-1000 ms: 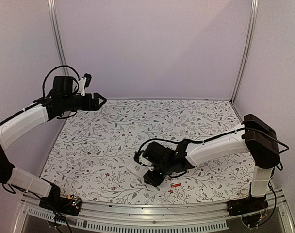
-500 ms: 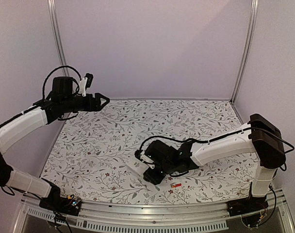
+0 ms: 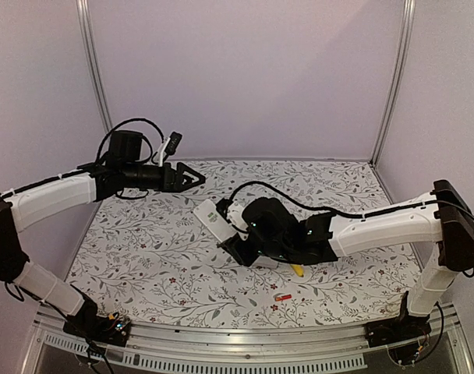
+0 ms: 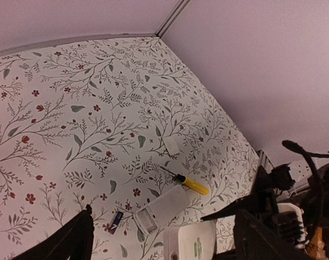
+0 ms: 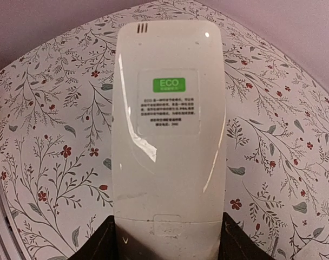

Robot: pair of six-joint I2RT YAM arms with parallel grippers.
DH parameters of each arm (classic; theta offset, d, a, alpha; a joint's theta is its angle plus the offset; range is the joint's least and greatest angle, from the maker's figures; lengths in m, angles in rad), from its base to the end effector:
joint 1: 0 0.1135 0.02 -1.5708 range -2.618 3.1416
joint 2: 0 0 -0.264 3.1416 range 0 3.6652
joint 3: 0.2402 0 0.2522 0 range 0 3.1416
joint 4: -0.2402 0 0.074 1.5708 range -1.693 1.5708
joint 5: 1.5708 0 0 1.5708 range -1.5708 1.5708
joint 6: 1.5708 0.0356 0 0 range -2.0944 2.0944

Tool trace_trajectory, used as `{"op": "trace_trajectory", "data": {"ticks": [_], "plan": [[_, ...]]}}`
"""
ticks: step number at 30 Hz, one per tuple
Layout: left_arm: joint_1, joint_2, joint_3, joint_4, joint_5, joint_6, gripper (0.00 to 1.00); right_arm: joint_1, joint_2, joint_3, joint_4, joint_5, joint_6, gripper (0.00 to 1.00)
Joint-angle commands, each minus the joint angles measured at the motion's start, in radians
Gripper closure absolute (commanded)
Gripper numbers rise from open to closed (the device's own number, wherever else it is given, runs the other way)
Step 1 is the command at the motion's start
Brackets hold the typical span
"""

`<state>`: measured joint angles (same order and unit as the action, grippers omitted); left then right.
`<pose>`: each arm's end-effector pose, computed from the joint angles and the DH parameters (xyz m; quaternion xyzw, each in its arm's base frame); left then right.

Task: Unload the batteries from the remote control

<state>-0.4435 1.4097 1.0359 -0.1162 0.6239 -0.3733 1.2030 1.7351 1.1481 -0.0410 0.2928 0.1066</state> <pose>0.2787 -0.1554 0.2921 0.1864 0.8101 -0.4360 0.3449 0.1490 0.3582 0.2247 -0.4028 0.7868 0.1705 0.4355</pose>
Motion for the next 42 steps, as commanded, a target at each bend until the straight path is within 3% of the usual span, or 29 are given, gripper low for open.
{"op": "trace_trajectory", "data": {"ticks": [1, 8, 15, 25, 29, 31, 34, 36, 38, 42], "plan": [[-0.029, 0.037, -0.003, 0.023, 0.104, -0.040, 0.11, -0.006, -0.032, 0.044, 0.079, 0.070, -0.070, 0.63], [-0.044, 0.068, 0.016, -0.010, 0.125, -0.037, 0.15, -0.008, -0.025, 0.067, 0.088, 0.113, -0.146, 0.63], [-0.059, 0.087, 0.022, -0.010, 0.167, -0.038, 0.46, -0.008, -0.013, 0.076, 0.099, 0.131, -0.164, 0.63], [-0.066, 0.103, 0.027, -0.010, 0.204, -0.045, 0.70, -0.011, -0.005, 0.079, 0.101, 0.145, -0.171, 0.63], [-0.067, 0.102, 0.029, -0.007, 0.219, -0.048, 0.86, -0.013, 0.000, 0.081, 0.102, 0.150, -0.170, 0.62], [-0.067, 0.101, 0.029, 0.000, 0.232, -0.052, 0.91, -0.021, -0.005, 0.077, 0.105, 0.142, -0.153, 0.52], [-0.064, 0.086, 0.024, 0.009, 0.228, -0.053, 1.00, -0.033, -0.027, 0.054, 0.130, 0.104, -0.120, 0.31], [-0.060, 0.059, 0.011, 0.029, 0.216, -0.053, 1.00, -0.038, -0.055, 0.025, 0.173, 0.079, -0.112, 0.17], [-0.053, 0.031, -0.007, 0.066, 0.210, -0.056, 1.00, -0.046, -0.085, -0.004, 0.206, 0.057, -0.070, 0.09], [-0.035, -0.026, -0.043, 0.153, 0.197, -0.065, 1.00, -0.085, -0.160, -0.081, 0.286, -0.021, 0.050, 0.05]]}}
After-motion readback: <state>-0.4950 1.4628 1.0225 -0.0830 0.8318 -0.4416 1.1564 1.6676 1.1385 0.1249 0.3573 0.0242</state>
